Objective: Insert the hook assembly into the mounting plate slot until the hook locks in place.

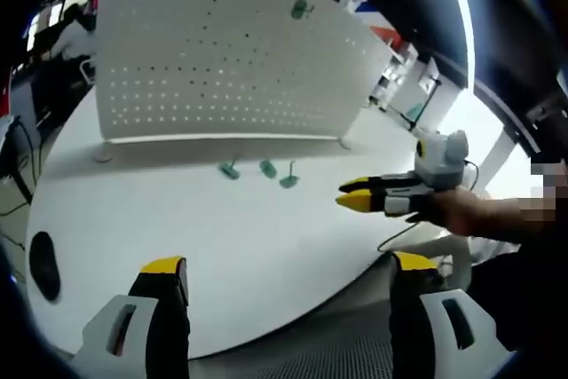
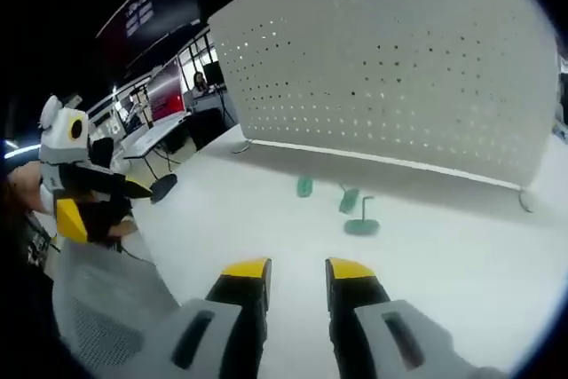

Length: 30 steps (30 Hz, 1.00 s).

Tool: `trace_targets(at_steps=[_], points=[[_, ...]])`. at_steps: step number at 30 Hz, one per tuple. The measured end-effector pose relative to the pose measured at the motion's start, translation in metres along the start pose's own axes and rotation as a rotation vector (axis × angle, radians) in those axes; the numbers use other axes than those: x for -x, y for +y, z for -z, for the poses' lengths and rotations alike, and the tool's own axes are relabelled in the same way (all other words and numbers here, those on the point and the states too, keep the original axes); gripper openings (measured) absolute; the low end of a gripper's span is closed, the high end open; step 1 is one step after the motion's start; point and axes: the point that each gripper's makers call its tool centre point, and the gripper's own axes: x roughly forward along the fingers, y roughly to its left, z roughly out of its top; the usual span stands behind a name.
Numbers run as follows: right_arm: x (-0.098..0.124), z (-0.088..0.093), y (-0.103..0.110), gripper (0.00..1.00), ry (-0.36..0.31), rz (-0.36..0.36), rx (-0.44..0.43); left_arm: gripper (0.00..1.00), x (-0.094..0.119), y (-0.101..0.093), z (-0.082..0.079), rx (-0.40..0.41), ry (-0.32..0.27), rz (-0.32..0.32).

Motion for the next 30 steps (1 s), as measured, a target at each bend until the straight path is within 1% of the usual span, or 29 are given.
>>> trace_targets(at_steps=[5, 6, 8, 9, 11, 14, 17, 20, 22, 23, 30], points=[[-0.023, -0.007, -0.021, 0.22, 0.001, 0.049, -0.006, 0.95, -0.002, 0.0, 0.0, -0.001, 0.007, 0.006], [-0.029, -0.009, -0.027, 0.22, -0.008, 0.061, -0.026, 0.95, -0.002, 0.001, -0.001, -0.001, 0.006, 0.006], [-0.039, -0.01, -0.038, 0.21, -0.009, 0.085, -0.097, 0.95, -0.003, 0.002, -0.003, 0.003, 0.005, 0.006], [-0.042, -0.012, -0.042, 0.21, -0.014, 0.093, -0.109, 0.95, -0.004, 0.003, -0.003, 0.004, 0.006, 0.007], [-0.048, -0.017, -0.047, 0.21, -0.02, 0.103, -0.115, 0.95, -0.004, 0.006, -0.005, 0.002, 0.006, 0.007], [-0.062, -0.022, -0.055, 0.2, -0.011, 0.118, -0.109, 0.95, -0.004, 0.01, -0.009, 0.005, 0.002, 0.003], [-0.072, -0.023, -0.06, 0.2, 0.006, 0.121, -0.116, 0.94, -0.004, 0.014, -0.011, 0.014, -0.004, -0.004], [-0.078, -0.028, -0.06, 0.2, 0.005, 0.12, -0.115, 0.94, -0.004, 0.017, -0.011, 0.019, -0.002, -0.008], [-0.084, -0.03, -0.058, 0.2, 0.016, 0.115, -0.068, 0.94, -0.003, 0.02, -0.011, 0.026, -0.006, -0.016], [-0.088, -0.028, -0.057, 0.2, 0.035, 0.111, -0.036, 0.94, -0.002, 0.021, -0.011, 0.028, -0.006, -0.019], [-0.1, -0.032, -0.058, 0.18, 0.042, 0.103, -0.038, 0.93, -0.002, 0.029, -0.012, 0.046, -0.005, -0.03]])
